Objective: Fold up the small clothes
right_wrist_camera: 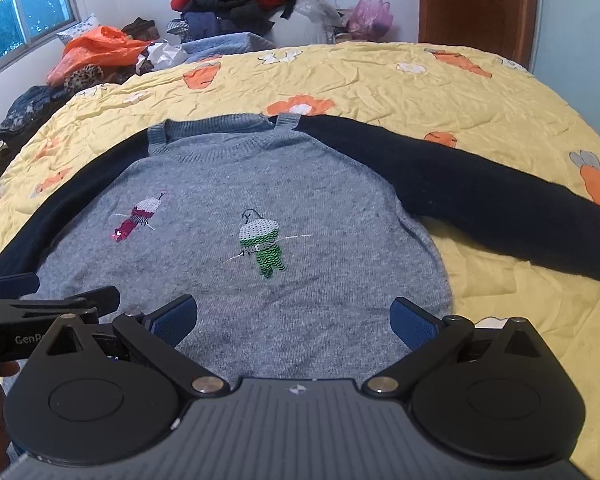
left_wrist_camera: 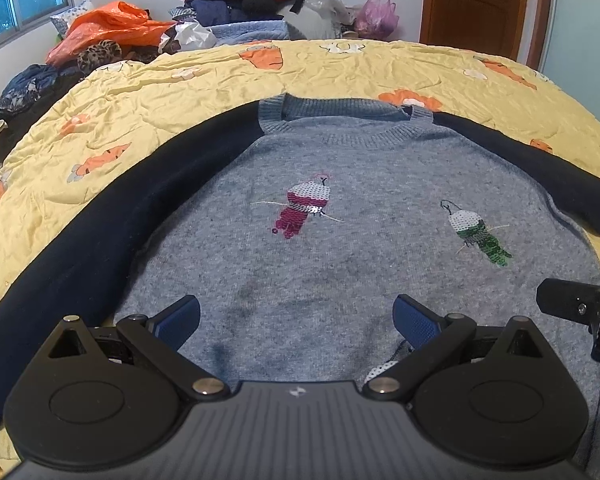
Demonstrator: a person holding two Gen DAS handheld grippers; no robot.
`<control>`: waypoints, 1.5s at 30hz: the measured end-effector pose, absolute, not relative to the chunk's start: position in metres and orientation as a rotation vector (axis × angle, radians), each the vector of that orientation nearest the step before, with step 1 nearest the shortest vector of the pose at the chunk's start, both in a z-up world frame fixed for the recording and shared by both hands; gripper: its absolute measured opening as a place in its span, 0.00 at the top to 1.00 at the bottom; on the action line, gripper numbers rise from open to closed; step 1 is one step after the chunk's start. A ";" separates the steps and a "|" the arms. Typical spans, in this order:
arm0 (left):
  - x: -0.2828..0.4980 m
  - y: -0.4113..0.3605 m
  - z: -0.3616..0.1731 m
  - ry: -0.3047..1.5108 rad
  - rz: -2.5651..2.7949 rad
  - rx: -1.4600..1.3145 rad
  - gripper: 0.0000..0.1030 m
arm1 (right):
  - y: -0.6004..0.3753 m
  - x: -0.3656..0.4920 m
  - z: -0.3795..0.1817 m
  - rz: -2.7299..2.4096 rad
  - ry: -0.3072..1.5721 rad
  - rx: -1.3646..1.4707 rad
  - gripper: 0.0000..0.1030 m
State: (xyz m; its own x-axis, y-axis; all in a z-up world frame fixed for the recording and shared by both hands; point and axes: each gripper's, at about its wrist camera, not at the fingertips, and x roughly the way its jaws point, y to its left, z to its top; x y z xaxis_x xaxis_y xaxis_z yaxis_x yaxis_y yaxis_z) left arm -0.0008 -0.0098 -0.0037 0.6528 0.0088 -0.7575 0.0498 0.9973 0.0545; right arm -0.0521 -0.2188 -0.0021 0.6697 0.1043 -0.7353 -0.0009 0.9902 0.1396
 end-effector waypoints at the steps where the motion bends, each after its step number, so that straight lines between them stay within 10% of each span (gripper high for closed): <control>1: -0.001 -0.010 -0.004 0.859 -0.023 0.074 0.00 | -0.218 -0.053 -0.001 0.057 0.826 0.127 0.00; 45: 0.015 -0.042 -0.008 0.885 -0.015 0.127 0.00 | -0.247 -0.055 0.002 0.097 0.714 0.137 0.00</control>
State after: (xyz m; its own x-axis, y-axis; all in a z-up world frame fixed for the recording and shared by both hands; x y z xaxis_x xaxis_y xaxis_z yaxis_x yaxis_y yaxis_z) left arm 0.0151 -0.0423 -0.0077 0.6335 0.0394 -0.7727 0.0659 0.9923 0.1046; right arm -0.0546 -0.2471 0.0022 0.7519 0.1350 -0.6453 -0.0418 0.9866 0.1577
